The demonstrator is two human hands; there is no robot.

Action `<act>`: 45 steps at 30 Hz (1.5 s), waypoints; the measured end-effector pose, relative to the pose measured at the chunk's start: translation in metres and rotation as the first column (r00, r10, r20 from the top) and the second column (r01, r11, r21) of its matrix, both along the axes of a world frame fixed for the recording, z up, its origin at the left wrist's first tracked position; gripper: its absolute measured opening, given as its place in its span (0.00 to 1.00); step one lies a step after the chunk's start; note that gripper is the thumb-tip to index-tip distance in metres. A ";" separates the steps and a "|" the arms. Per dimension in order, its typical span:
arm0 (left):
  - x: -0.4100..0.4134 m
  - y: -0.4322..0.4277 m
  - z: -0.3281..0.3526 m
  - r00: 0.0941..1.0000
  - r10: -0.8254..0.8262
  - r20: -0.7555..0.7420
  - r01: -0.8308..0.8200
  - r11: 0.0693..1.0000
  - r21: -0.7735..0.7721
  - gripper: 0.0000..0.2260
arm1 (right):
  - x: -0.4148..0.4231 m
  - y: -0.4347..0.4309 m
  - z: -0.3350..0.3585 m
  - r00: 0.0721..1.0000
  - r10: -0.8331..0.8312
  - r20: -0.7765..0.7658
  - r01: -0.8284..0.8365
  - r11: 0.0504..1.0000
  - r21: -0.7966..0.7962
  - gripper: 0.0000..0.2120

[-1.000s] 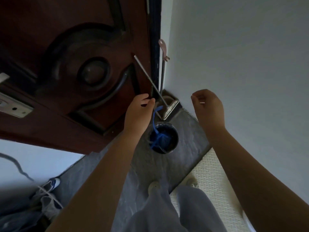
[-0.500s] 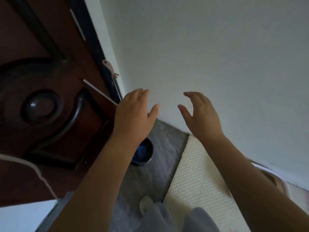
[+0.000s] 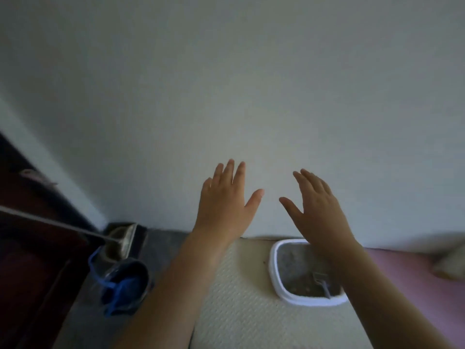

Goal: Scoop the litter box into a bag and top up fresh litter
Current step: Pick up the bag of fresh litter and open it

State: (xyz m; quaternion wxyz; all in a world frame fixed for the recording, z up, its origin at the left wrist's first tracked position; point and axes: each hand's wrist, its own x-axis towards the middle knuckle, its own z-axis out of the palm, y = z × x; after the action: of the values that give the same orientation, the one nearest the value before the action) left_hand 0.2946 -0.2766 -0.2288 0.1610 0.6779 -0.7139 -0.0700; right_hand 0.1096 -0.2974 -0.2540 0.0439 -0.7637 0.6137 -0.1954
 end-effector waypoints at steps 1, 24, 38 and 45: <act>-0.037 -0.004 0.008 0.998 -0.068 0.006 0.068 0.998 -0.009 0.31 | -0.041 0.007 0.006 0.998 -0.069 -0.004 0.069 0.998 -0.012 0.33; -0.559 -0.050 0.023 0.554 -0.830 0.067 0.831 0.547 -0.098 0.30 | -0.524 0.141 0.030 0.529 -0.848 0.027 0.847 0.526 -0.073 0.33; -0.760 -0.122 -0.009 0.436 -0.900 0.022 0.900 0.436 -0.001 0.30 | -0.697 0.098 -0.015 0.403 -0.913 0.067 0.911 0.407 0.069 0.31; -0.821 -0.177 -0.020 0.591 -0.805 0.043 0.804 0.593 0.049 0.31 | -0.792 0.028 -0.037 0.513 -0.853 0.101 0.844 0.522 0.124 0.32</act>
State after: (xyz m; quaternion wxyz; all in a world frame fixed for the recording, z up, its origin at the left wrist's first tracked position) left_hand -0.5267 -0.4536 -0.2492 0.0820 0.2866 -0.9466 -0.1230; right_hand -0.6829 -0.2694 -0.2909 0.0111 -0.3485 0.9085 -0.2303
